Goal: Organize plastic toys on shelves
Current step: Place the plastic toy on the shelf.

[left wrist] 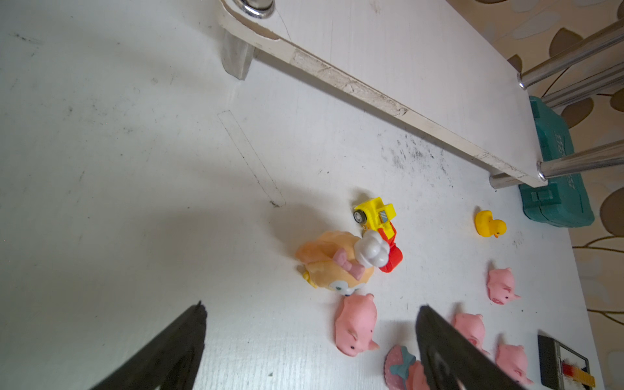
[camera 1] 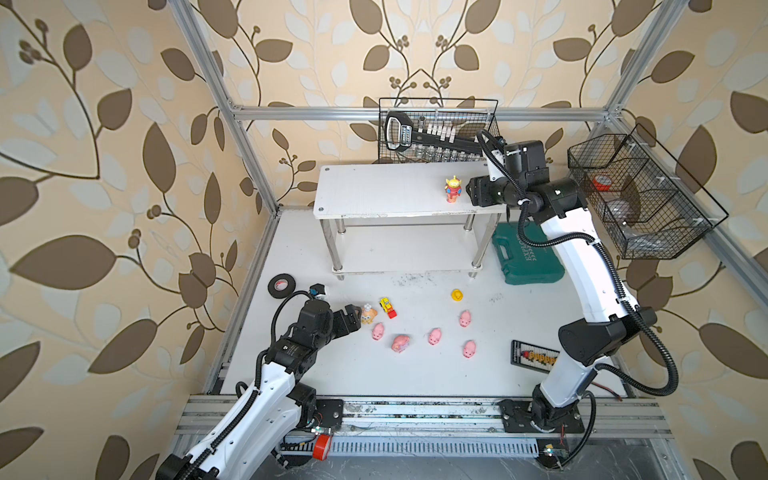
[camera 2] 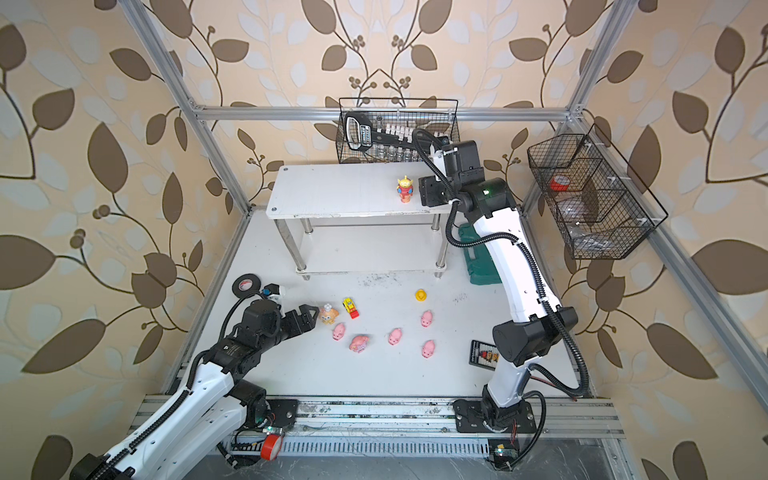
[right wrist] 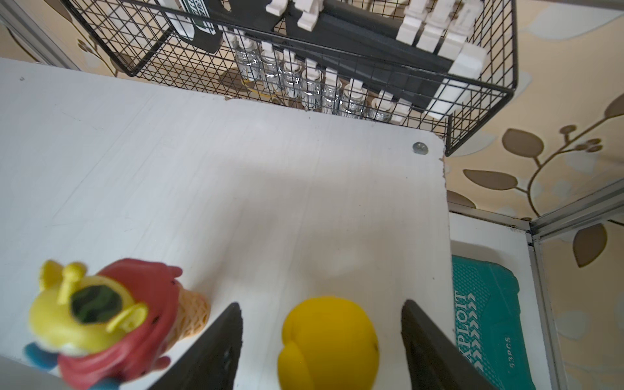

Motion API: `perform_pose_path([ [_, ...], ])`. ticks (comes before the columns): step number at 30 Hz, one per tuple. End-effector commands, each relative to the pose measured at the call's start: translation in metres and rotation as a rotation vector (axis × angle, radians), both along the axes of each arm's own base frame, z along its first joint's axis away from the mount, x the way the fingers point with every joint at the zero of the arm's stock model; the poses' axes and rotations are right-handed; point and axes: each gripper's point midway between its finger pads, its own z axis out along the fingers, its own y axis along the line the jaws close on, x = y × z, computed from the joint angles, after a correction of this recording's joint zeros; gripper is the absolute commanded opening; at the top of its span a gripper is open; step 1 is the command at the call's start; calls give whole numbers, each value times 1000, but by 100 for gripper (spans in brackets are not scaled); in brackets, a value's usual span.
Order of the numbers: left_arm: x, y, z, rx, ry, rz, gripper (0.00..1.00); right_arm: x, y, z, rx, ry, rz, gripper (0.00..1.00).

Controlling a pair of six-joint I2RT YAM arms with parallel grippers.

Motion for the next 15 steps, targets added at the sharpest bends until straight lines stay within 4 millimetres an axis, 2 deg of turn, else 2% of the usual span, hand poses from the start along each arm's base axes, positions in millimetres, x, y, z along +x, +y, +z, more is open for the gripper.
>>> perform_pose_path([
  [1,7,1,10,12,-47,2,96,-9,-6,22,3,-55,-27,74],
  [9,6,0,9,11,-45,0,96,-30,-20,41,51,-129,-66,76],
  [15,6,0,10,10,-47,-1,96,-43,-27,22,95,-116,-77,75],
])
